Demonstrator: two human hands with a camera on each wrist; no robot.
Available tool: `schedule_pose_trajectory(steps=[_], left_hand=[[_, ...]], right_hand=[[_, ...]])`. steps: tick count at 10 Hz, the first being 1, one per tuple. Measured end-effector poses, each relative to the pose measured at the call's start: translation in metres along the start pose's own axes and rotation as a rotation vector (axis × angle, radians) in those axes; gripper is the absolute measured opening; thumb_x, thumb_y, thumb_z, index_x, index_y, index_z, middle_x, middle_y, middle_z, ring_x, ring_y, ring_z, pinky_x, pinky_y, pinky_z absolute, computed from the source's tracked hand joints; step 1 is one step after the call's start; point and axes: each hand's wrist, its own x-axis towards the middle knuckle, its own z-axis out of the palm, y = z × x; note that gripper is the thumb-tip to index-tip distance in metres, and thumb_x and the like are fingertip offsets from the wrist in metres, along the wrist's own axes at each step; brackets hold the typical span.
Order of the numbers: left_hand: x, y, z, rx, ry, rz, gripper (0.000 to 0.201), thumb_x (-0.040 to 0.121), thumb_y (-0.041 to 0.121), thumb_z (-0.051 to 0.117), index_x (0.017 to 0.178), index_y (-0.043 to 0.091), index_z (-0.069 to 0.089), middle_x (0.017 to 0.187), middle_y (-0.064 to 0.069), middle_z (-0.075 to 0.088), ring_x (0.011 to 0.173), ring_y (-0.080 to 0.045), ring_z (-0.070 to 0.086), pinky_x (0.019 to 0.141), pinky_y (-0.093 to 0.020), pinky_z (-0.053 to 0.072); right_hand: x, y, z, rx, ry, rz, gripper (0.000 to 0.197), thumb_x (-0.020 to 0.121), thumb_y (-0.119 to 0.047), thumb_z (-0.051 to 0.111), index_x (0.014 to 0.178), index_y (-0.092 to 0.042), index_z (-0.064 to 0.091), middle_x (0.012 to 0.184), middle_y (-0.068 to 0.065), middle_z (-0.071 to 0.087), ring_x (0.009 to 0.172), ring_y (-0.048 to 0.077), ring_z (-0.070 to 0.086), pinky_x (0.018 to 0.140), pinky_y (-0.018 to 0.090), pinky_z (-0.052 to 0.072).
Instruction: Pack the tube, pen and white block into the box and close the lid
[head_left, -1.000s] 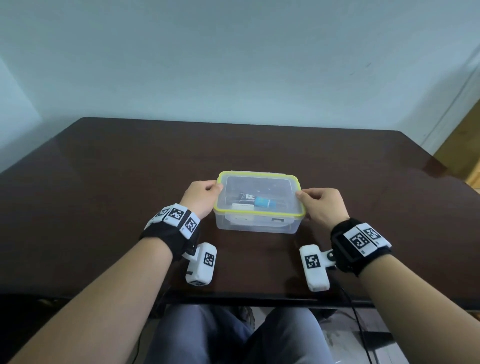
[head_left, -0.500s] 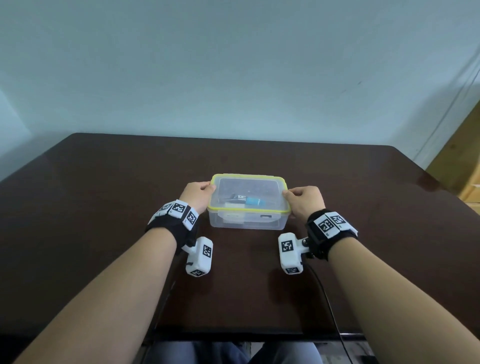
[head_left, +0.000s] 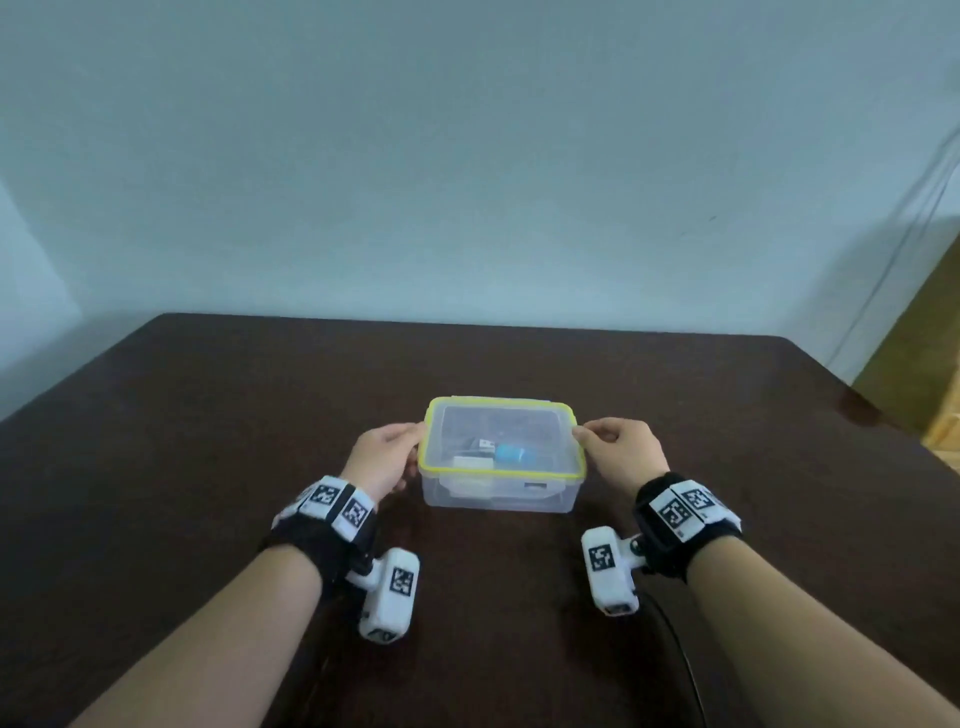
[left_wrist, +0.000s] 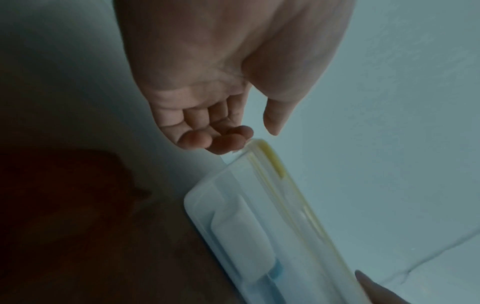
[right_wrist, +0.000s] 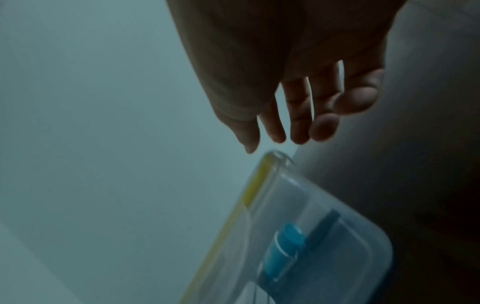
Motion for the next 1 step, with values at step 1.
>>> schedule_pose_trajectory(steps=[1], left_hand=[[-0.0264, -0.0128, -0.0109, -0.056, -0.012, -0.017, 0.019, 0.095, 0.028, 0.061, 0.104, 0.020, 0.075, 0.069, -0.001, 0.059, 0.060, -0.015, 0.054, 0.054, -0.028, 0.039]], right_hand=[[-0.0067, -0.0050, -0.0292, 0.136, 0.129, -0.113, 0.021, 0.092, -0.036, 0.066, 0.101, -0.018, 0.073, 0.075, -0.010, 0.065, 0.065, 0.004, 0.059, 0.066, 0.024, 0.045]])
